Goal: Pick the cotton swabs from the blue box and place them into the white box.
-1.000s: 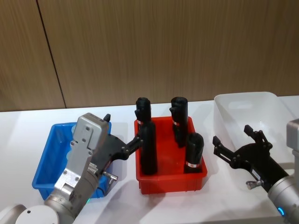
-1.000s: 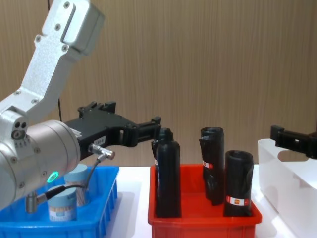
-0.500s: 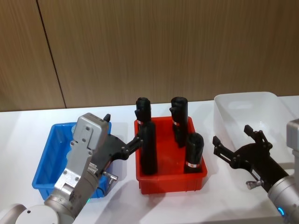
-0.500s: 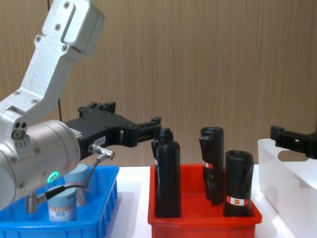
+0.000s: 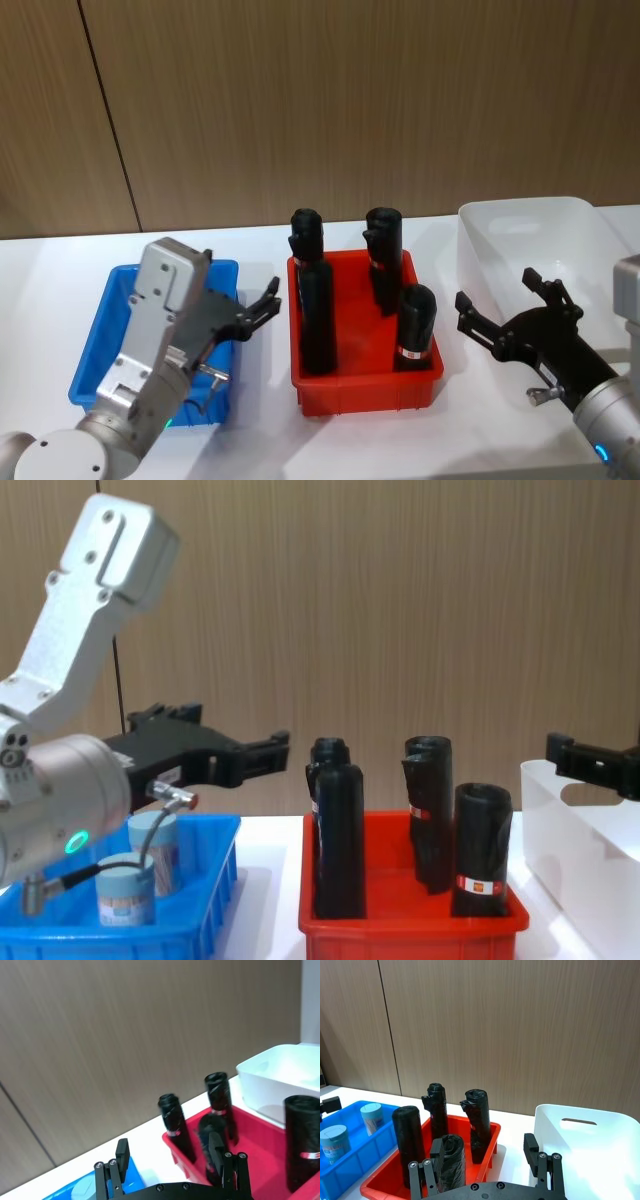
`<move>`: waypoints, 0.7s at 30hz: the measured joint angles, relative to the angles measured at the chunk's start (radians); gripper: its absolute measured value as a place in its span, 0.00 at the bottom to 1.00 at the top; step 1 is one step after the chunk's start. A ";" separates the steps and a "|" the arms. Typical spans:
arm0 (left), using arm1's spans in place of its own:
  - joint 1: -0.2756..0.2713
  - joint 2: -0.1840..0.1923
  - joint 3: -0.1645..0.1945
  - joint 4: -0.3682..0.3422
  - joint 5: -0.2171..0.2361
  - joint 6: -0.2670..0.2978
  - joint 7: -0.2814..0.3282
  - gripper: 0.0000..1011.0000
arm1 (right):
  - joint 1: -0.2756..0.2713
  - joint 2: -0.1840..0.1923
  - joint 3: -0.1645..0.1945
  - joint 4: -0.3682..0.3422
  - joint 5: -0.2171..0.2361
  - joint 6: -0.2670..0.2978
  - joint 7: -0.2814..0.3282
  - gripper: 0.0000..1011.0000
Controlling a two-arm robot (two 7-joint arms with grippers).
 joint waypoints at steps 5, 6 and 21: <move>-0.002 0.007 -0.014 0.015 -0.021 0.020 0.010 0.99 | 0.000 0.000 0.000 0.000 0.000 0.000 0.000 0.99; -0.002 0.009 -0.019 0.018 -0.029 0.030 0.013 0.99 | 0.000 0.000 0.000 0.000 0.000 0.000 0.000 0.99; -0.005 0.022 -0.057 0.044 -0.108 0.165 0.050 0.99 | 0.000 0.000 0.000 0.000 0.000 0.000 0.000 0.99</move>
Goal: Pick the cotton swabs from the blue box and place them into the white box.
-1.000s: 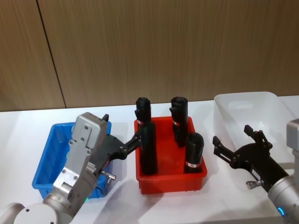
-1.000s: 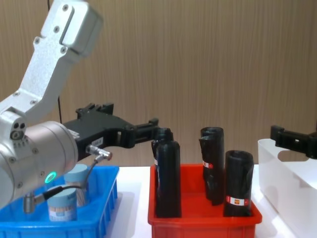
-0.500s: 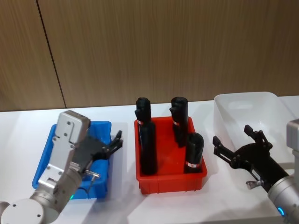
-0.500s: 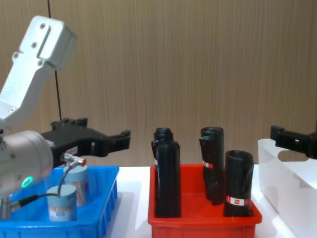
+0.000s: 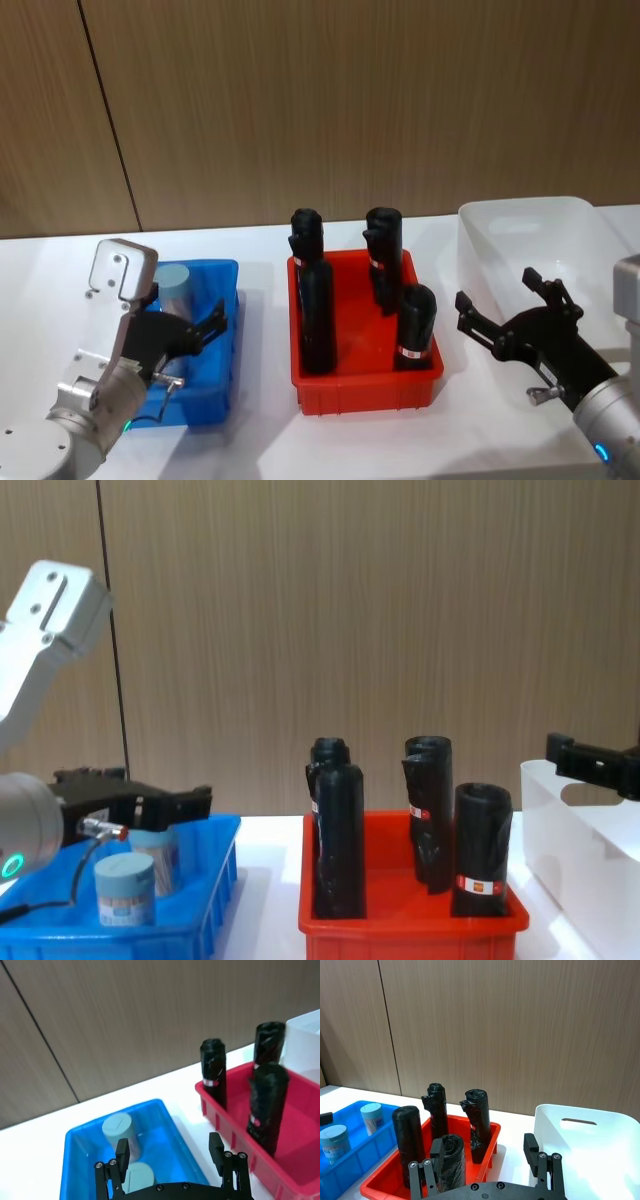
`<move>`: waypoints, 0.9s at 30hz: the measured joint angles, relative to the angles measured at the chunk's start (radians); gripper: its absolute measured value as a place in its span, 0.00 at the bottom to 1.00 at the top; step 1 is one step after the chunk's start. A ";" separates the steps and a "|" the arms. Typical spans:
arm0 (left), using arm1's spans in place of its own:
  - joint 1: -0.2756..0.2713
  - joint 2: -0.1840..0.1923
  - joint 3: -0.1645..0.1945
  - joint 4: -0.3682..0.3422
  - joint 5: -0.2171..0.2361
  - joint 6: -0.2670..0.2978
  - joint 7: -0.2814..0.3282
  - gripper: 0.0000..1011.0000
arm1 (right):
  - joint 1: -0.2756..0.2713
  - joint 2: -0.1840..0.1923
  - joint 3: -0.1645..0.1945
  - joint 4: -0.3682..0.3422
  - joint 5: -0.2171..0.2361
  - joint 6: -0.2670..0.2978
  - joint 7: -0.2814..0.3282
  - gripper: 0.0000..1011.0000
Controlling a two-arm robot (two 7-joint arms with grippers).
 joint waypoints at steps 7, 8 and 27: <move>-0.004 -0.005 -0.011 0.024 -0.040 0.060 0.020 0.99 | 0.000 0.000 0.000 0.000 0.000 0.000 0.000 0.99; -0.005 -0.006 -0.012 0.027 -0.043 0.066 0.021 0.99 | 0.000 0.000 0.000 0.000 0.000 0.000 0.000 0.99; -0.042 -0.022 -0.041 0.123 -0.095 0.110 0.010 0.99 | 0.000 0.000 0.000 0.000 0.000 0.000 0.000 0.99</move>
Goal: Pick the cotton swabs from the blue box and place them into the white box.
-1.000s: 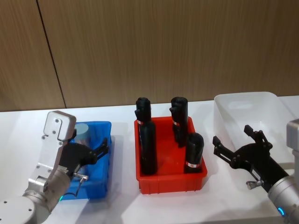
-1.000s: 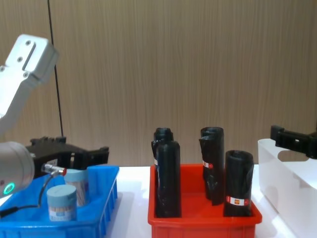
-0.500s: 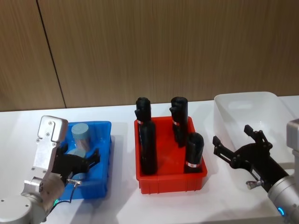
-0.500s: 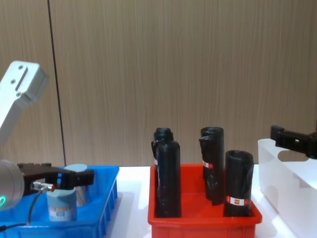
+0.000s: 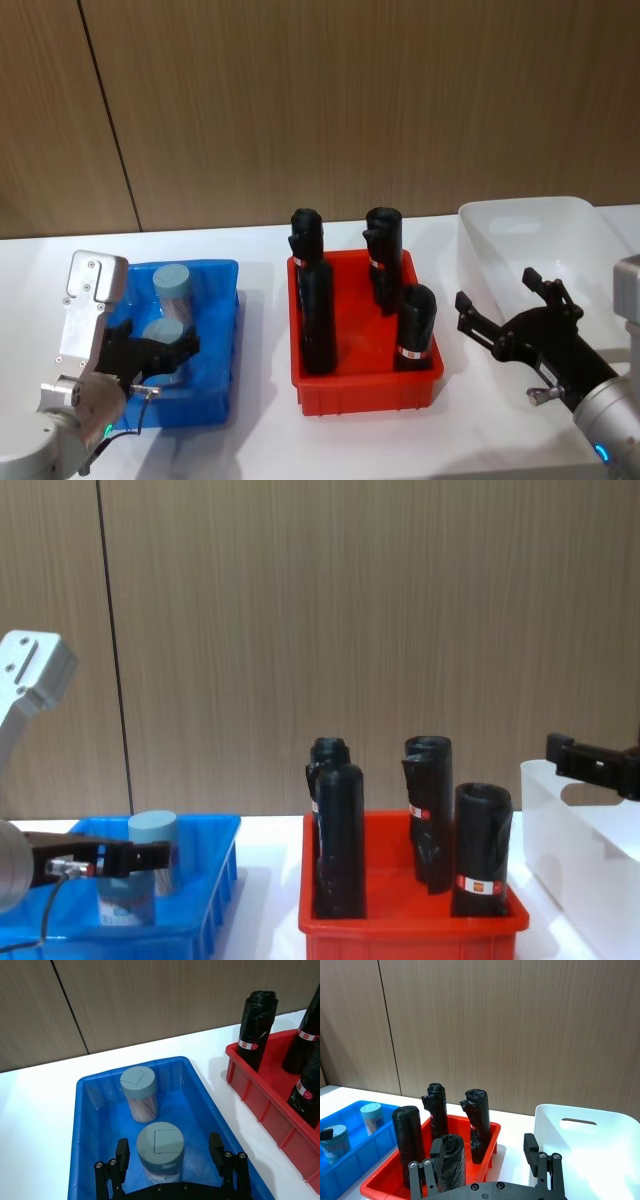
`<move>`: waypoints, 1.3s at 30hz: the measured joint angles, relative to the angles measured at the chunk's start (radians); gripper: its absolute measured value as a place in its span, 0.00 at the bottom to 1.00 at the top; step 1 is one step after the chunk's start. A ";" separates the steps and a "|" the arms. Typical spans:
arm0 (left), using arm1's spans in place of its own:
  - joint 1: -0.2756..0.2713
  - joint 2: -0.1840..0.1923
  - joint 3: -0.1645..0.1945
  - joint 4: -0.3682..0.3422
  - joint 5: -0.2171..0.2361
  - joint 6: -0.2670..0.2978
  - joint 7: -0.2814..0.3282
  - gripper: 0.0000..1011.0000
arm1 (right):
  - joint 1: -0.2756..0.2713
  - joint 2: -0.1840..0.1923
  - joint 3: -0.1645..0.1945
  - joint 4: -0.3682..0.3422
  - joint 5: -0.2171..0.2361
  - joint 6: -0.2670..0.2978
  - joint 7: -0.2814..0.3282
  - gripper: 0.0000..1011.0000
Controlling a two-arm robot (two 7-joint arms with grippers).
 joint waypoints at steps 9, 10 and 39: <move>-0.023 -0.006 -0.011 0.050 -0.004 -0.003 -0.024 0.99 | 0.000 0.000 0.000 0.000 0.000 0.000 0.000 0.99; -0.027 -0.007 -0.012 0.059 -0.004 -0.005 -0.029 0.99 | 0.000 0.000 0.000 0.000 0.000 0.000 0.000 0.99; -0.113 -0.047 -0.014 0.239 0.021 -0.036 -0.153 0.96 | 0.000 0.000 0.000 0.000 0.000 0.000 0.000 0.99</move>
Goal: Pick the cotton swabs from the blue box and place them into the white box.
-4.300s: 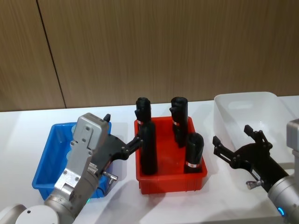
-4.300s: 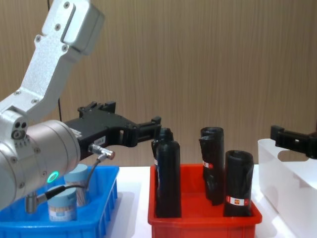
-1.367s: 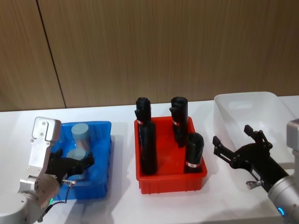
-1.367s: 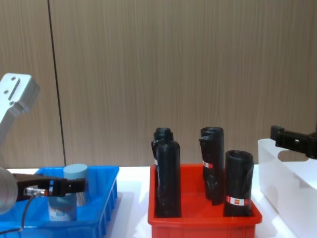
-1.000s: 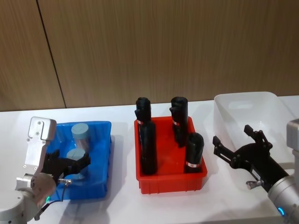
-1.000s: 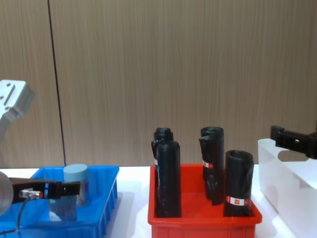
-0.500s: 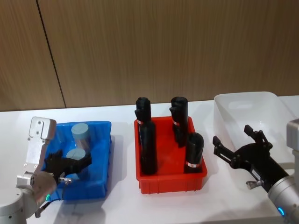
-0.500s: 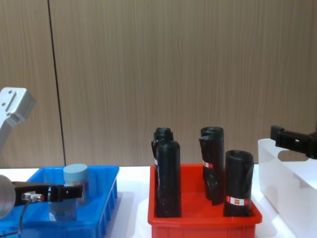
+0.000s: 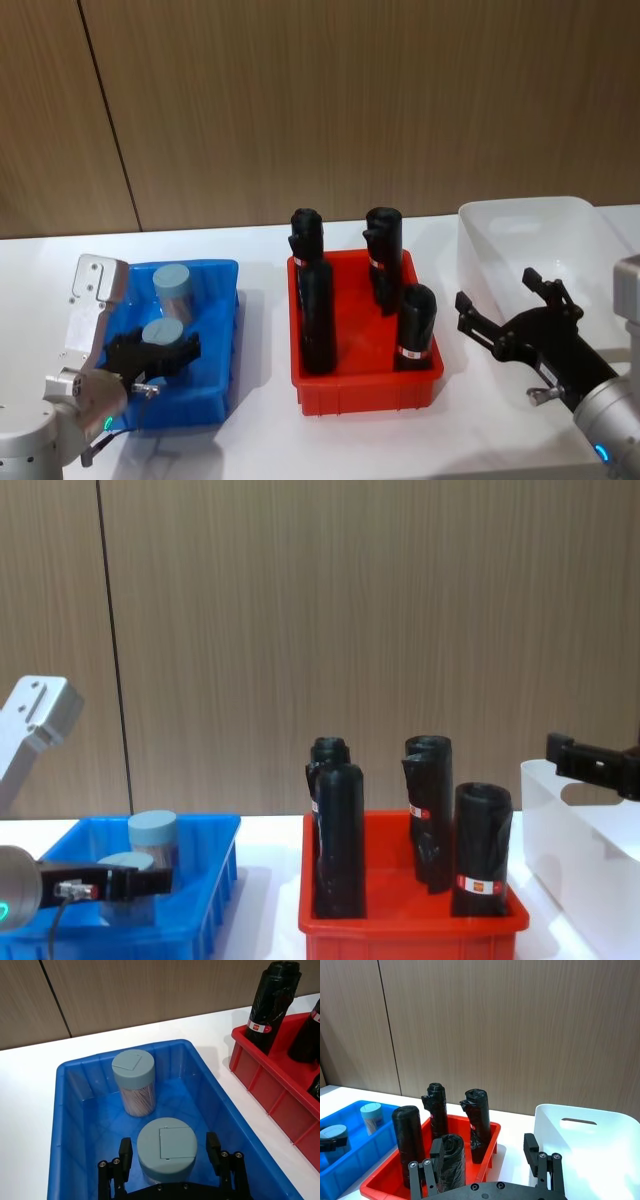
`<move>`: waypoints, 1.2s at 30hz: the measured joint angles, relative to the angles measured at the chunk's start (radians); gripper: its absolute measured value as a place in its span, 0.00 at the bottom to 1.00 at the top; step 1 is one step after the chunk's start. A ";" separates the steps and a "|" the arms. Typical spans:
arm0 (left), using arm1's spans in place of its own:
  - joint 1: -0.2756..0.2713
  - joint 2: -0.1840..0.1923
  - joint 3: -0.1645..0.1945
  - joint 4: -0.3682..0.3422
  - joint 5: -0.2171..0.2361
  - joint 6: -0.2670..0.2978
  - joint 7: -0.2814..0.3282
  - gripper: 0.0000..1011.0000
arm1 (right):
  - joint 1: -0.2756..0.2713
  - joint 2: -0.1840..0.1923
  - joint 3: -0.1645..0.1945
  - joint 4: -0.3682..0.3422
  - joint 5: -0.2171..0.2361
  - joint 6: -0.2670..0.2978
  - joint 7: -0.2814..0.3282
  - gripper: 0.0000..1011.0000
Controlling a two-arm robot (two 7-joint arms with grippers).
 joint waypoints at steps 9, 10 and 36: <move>-0.010 -0.009 0.004 0.022 0.009 0.003 -0.008 0.73 | 0.000 0.000 0.000 0.000 0.000 0.000 0.000 0.99; -0.011 -0.010 0.005 0.024 0.012 0.003 -0.009 0.68 | 0.000 0.000 0.000 0.000 0.000 0.000 0.000 0.99; 0.042 0.032 0.006 -0.158 0.125 -0.074 -0.053 0.66 | 0.000 0.000 0.000 0.000 0.000 0.000 0.000 0.99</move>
